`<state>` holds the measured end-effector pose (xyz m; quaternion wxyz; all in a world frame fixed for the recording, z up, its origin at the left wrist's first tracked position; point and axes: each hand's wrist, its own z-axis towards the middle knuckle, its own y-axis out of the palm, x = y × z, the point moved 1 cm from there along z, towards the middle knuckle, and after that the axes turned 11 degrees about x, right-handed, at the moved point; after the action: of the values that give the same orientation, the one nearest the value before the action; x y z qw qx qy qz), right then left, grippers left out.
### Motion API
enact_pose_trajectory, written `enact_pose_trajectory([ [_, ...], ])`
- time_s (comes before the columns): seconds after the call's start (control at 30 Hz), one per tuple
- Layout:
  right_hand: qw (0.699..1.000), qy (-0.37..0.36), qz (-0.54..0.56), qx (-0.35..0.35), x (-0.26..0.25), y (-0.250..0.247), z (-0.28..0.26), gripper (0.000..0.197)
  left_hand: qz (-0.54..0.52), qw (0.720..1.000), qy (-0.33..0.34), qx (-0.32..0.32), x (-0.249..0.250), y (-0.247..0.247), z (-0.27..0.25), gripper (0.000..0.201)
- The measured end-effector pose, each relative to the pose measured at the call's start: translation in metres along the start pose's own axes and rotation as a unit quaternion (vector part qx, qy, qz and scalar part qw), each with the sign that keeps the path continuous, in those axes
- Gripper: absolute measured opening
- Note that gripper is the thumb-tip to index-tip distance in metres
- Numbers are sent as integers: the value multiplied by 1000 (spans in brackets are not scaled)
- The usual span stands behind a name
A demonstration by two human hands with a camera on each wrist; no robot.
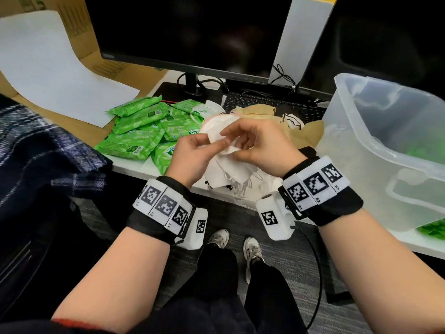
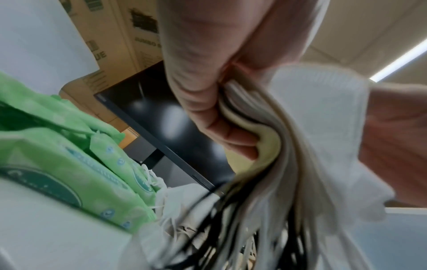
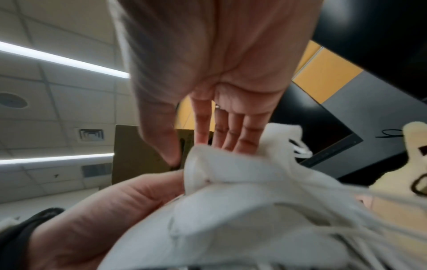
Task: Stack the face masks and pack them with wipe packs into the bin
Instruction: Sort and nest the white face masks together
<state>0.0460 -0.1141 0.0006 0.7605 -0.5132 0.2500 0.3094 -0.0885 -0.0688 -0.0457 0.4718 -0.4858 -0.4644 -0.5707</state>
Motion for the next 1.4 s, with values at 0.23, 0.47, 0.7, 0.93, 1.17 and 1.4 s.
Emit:
enact_pose_trajectory([
  [0.23,996,32,-37,72,10,-7,-1,39,23,1000,16,-11,-3,-5,2,20],
  [0.47,989,5,-116,96,7,-12,1,25,39,997,44,-59,1,-3,-3,18],
  [0.7,961,33,-101,254,9,-25,2,18,72,997,-25,-1,-1,-7,0,47],
  [0.93,987,-77,-40,137,-3,-19,-3,35,58,992,-109,4,-5,-12,6,93],
  [1.17,995,73,-71,-2,10,-13,-15,42,15,999,-37,22,-9,-13,6,18],
  [1.4,984,42,-156,69,-3,-9,-10,18,38,998,53,-17,-1,-3,-2,20],
])
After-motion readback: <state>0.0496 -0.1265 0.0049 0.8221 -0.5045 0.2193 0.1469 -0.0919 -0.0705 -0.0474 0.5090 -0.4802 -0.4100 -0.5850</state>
